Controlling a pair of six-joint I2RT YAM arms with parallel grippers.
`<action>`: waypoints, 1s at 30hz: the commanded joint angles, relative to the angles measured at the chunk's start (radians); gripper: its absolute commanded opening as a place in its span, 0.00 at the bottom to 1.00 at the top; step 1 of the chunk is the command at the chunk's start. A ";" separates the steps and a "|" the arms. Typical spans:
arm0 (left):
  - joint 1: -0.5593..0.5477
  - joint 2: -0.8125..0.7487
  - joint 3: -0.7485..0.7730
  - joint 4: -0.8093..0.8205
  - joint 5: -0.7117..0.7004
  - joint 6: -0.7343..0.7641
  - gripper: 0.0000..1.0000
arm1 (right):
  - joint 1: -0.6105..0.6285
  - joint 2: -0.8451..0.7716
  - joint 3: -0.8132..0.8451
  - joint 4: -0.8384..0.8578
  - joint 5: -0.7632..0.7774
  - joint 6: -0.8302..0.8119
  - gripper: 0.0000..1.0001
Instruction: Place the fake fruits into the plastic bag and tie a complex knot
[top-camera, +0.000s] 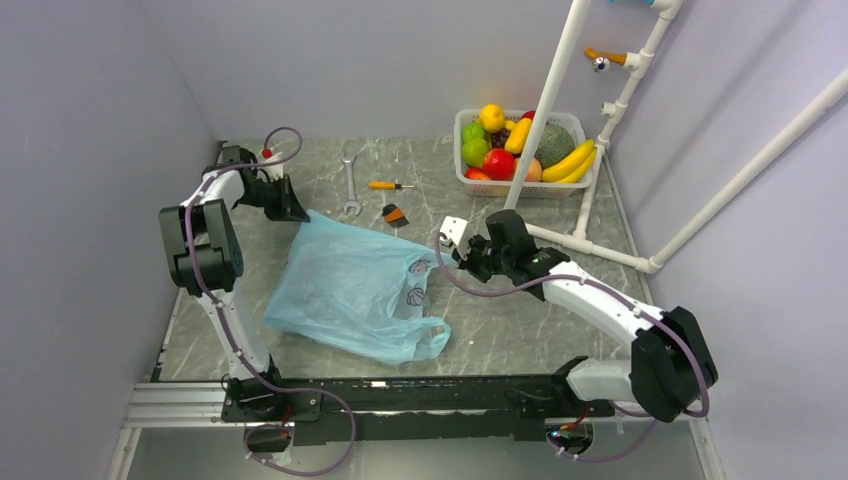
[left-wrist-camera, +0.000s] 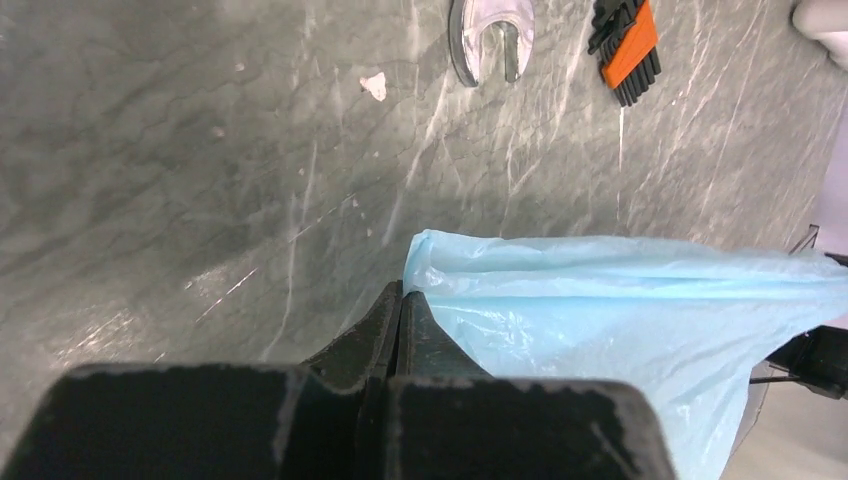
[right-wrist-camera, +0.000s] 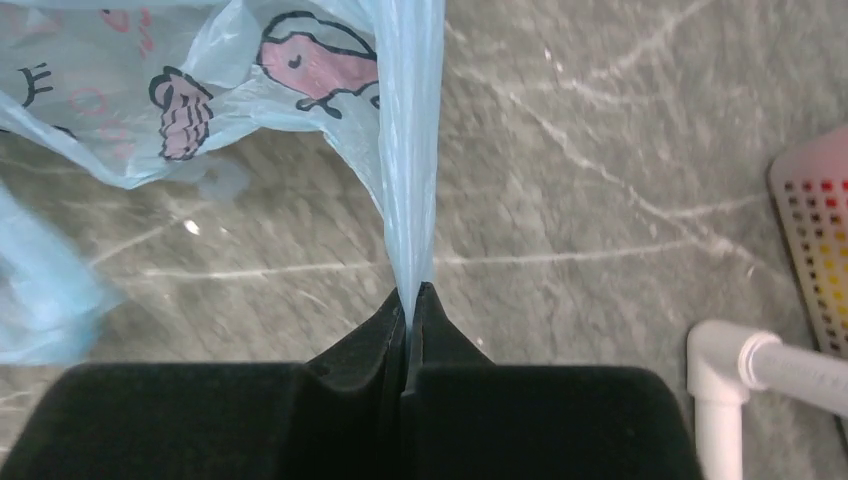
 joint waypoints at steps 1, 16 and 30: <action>0.046 -0.078 0.027 0.131 -0.123 0.022 0.00 | 0.014 -0.015 0.023 -0.052 -0.066 0.023 0.00; -0.162 -0.922 -0.497 0.325 -0.237 0.120 0.99 | 0.037 0.090 0.270 -0.056 -0.265 0.463 0.00; -1.027 -1.133 -0.836 0.463 -0.979 0.095 0.99 | 0.034 0.059 0.260 -0.008 -0.237 0.832 0.00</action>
